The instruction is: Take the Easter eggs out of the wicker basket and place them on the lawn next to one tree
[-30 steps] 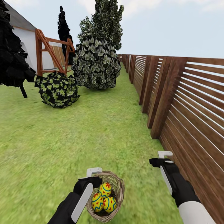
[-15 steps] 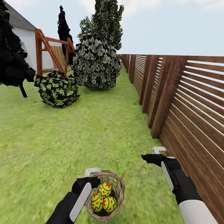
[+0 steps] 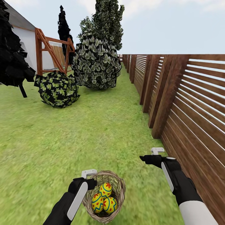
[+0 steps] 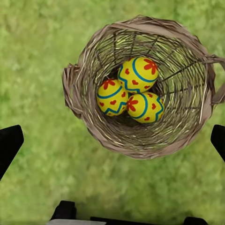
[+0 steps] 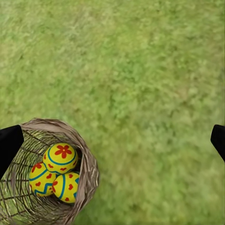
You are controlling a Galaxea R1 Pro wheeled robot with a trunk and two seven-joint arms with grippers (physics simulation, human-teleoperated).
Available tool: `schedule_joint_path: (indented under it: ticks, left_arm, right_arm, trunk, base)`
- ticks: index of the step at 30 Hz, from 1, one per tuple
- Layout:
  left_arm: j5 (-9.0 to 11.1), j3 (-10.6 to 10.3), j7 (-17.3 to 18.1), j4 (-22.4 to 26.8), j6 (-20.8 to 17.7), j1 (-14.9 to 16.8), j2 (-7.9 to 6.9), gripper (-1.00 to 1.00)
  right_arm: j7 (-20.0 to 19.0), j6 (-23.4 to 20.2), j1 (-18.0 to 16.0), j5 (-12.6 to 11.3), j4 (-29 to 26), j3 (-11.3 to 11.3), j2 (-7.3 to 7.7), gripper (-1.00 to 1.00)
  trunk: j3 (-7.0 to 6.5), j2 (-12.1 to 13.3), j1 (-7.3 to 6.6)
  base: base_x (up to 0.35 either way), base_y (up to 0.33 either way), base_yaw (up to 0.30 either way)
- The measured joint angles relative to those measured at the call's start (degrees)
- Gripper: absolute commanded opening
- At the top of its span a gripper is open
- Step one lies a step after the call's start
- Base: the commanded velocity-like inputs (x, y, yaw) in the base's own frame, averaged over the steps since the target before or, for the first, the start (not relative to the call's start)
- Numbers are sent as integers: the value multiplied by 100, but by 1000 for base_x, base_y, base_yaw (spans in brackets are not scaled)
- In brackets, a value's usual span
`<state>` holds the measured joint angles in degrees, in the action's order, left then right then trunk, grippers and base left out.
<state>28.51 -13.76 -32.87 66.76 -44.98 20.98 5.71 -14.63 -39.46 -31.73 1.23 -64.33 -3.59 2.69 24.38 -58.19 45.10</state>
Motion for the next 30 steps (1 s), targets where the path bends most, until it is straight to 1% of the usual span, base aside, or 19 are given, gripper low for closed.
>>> schedule_joint_path:
  ticks: [30]
  left_arm:
    - [-4, 14, 0, -8, 1, 2, 0, 100]
  right_arm:
    - [4, -9, 0, -8, 34, 8, -11, 100]
  trunk:
    - [539, -1203, 659]
  base:
    - [0, 0, 0]
